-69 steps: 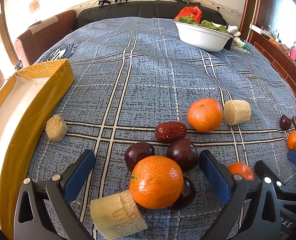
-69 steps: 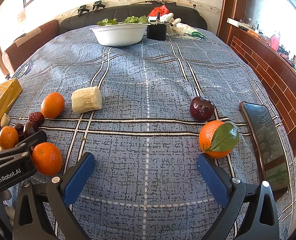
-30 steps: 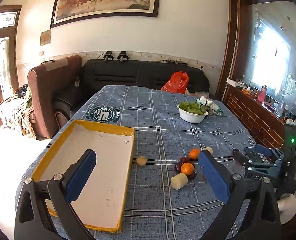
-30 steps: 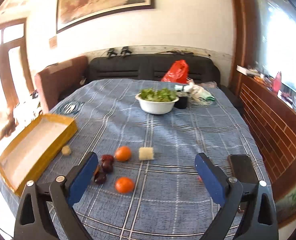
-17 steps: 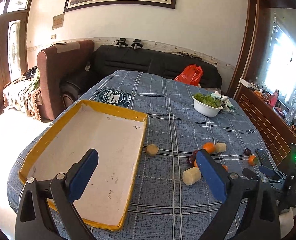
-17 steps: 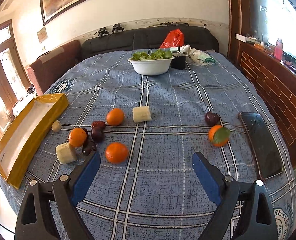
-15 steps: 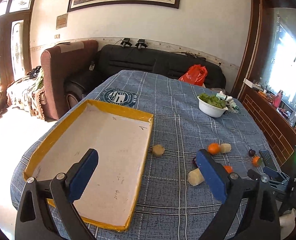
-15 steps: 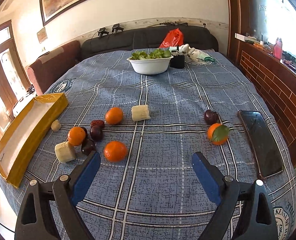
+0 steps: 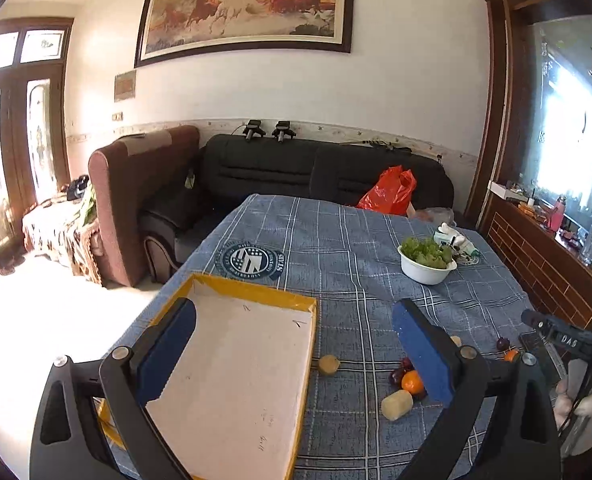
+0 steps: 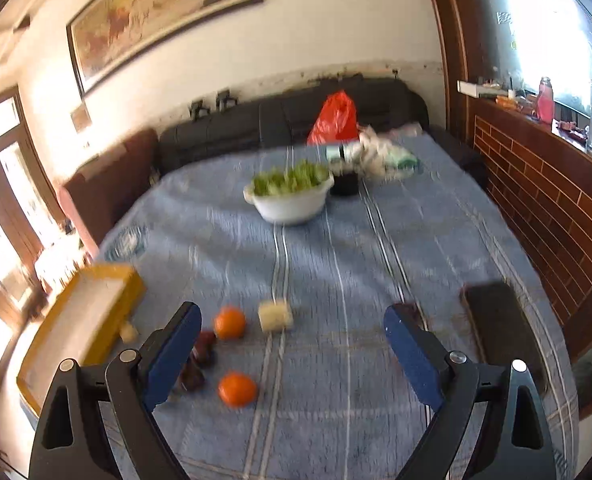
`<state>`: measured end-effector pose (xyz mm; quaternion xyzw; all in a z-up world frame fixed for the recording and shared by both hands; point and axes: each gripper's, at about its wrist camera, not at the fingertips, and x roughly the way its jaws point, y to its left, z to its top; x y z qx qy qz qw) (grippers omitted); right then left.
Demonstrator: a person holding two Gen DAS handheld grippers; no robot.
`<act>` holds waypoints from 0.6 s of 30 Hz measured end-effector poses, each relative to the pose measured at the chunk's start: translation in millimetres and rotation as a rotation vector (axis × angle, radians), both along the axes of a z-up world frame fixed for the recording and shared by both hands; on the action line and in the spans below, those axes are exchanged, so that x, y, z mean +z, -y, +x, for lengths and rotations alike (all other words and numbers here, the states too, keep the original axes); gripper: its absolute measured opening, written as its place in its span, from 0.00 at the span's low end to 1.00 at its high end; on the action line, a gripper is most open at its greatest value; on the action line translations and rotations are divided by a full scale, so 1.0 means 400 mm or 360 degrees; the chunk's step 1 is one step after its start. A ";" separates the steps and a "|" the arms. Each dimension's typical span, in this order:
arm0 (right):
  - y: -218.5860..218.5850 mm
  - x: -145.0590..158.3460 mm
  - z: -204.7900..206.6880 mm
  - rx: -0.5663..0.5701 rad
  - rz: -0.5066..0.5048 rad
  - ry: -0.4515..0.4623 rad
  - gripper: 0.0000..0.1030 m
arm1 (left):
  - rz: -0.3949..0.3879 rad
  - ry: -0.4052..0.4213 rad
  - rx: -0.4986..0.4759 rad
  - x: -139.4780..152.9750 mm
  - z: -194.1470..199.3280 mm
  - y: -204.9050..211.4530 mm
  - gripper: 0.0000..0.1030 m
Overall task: Organize fruits
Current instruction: 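Grasp a white chunk with the left tool while the right tool grasps an orange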
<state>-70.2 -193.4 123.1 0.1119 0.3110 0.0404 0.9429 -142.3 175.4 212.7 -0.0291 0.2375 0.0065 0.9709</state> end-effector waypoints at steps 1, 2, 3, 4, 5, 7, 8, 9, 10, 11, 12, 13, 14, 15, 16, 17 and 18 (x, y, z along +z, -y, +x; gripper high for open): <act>0.003 0.012 0.011 0.0032 0.0037 0.0001 0.93 | 0.0029 -0.0017 -0.0026 0.000 0.009 0.011 0.97; -0.001 0.015 0.020 0.0057 0.0060 -0.0011 0.93 | 0.0049 -0.0048 -0.0064 -0.009 0.019 0.024 0.97; -0.006 0.006 0.028 0.0084 0.0078 -0.0034 0.93 | 0.0056 -0.0111 -0.0128 -0.037 0.035 0.044 0.97; -0.018 -0.021 0.036 0.0121 0.0073 -0.0077 0.93 | 0.0052 -0.0167 -0.0177 -0.065 0.047 0.061 0.97; -0.030 -0.047 0.042 0.0152 0.0056 -0.0121 0.91 | 0.0044 -0.0238 -0.0238 -0.108 0.063 0.083 0.97; -0.055 -0.113 0.052 0.0202 0.0020 -0.0228 0.80 | 0.0013 -0.0349 -0.0326 -0.188 0.087 0.119 0.97; -0.064 -0.149 0.056 0.0236 0.0027 -0.0292 0.72 | -0.0014 -0.0407 -0.0379 -0.226 0.101 0.139 0.94; -0.070 -0.176 0.063 0.0266 0.0045 -0.0342 0.70 | -0.0048 -0.0463 -0.0435 -0.265 0.115 0.158 0.85; -0.077 -0.204 0.069 0.0293 0.0060 -0.0392 0.66 | -0.0073 -0.0527 -0.0483 -0.306 0.132 0.178 0.79; -0.084 -0.225 0.076 0.0311 0.0058 -0.0426 0.65 | -0.0077 -0.0566 -0.0502 -0.330 0.142 0.190 0.71; -0.090 -0.242 0.079 0.0323 0.0042 -0.0440 0.65 | -0.0080 -0.0611 -0.0520 -0.360 0.157 0.205 0.70; -0.098 -0.252 0.084 0.0339 0.0025 -0.0445 0.65 | -0.0081 -0.0630 -0.0525 -0.377 0.168 0.213 0.70; -0.103 -0.259 0.089 0.0354 0.0020 -0.0446 0.65 | -0.0079 -0.0649 -0.0530 -0.394 0.181 0.219 0.70; -0.107 -0.265 0.094 0.0369 0.0019 -0.0449 0.65 | -0.0076 -0.0668 -0.0539 -0.406 0.188 0.222 0.70; -0.112 -0.269 0.098 0.0384 0.0021 -0.0453 0.65 | -0.0071 -0.0687 -0.0549 -0.415 0.195 0.224 0.70; -0.121 -0.279 0.102 0.0405 0.0016 -0.0460 0.65 | -0.0065 -0.0698 -0.0560 -0.422 0.200 0.224 0.70; -0.126 -0.284 0.110 0.0425 0.0021 -0.0462 0.65 | -0.0051 -0.0708 -0.0577 -0.427 0.206 0.228 0.70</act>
